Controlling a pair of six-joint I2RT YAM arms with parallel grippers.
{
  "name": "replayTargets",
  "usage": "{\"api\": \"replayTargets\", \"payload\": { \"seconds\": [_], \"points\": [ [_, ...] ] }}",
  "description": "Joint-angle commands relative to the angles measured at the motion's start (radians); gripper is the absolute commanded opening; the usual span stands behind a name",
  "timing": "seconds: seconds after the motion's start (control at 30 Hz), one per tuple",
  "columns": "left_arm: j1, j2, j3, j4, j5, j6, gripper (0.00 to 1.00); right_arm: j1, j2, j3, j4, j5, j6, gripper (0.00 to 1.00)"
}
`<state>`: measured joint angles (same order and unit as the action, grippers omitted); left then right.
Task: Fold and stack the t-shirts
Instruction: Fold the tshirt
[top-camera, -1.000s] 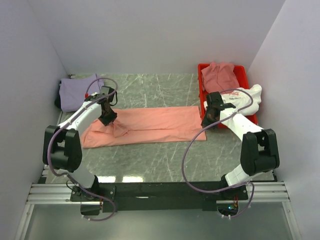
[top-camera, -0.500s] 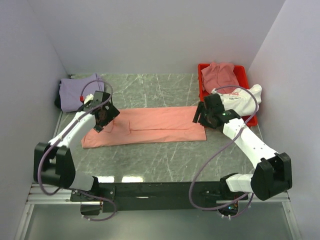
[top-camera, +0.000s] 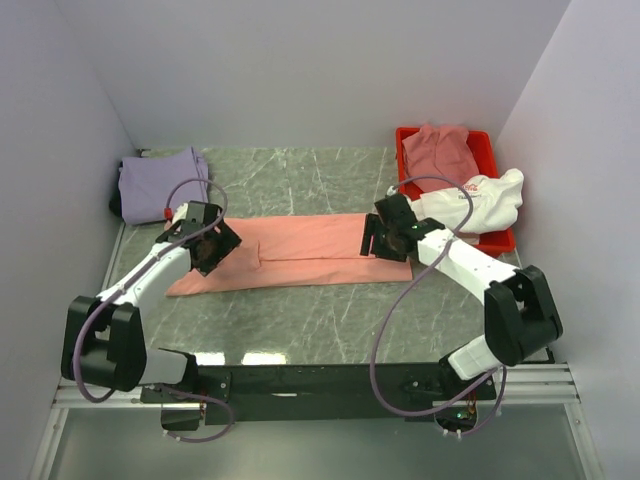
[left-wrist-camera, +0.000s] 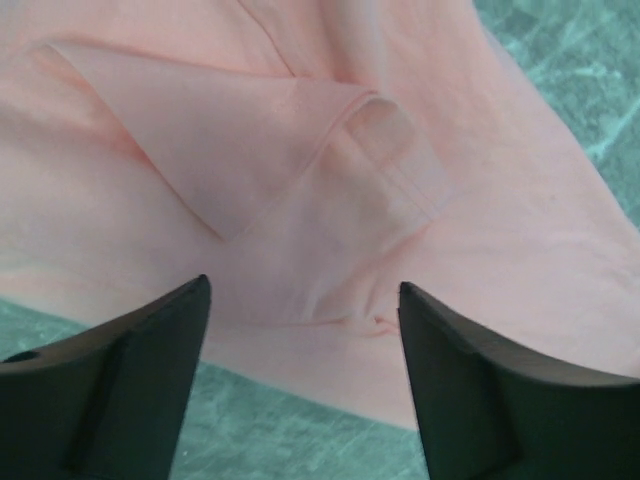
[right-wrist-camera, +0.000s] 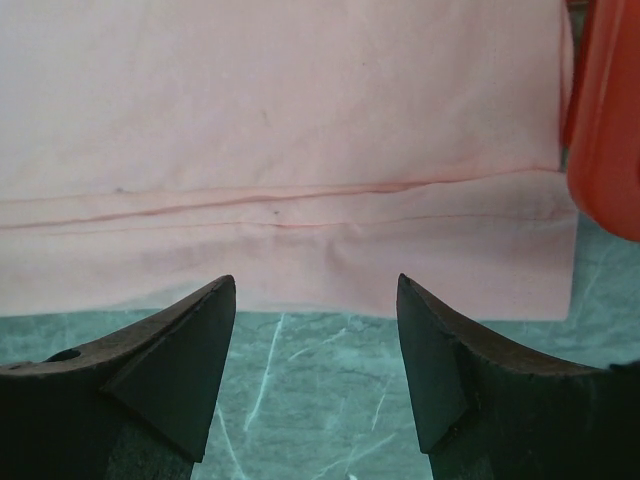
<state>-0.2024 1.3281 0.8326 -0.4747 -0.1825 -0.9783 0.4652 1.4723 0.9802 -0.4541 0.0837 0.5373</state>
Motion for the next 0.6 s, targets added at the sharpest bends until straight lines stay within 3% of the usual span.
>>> {"api": "replayTargets", "payload": {
  "seconds": [0.0, 0.13, 0.57],
  "points": [
    [0.003, 0.034, 0.013, 0.05, -0.063, 0.001, 0.78, 0.006, 0.034, 0.022, 0.041, -0.004, -0.008, 0.72],
    [0.023, 0.101, 0.025, 0.042, -0.048, 0.02, 0.59, 0.006, 0.06, 0.015, 0.045, 0.001, 0.003, 0.72],
    [0.066, 0.206, 0.059, 0.058, -0.095, 0.009, 0.47, 0.004, 0.123, 0.031, 0.035, 0.022, 0.004, 0.72]
  ]
}}
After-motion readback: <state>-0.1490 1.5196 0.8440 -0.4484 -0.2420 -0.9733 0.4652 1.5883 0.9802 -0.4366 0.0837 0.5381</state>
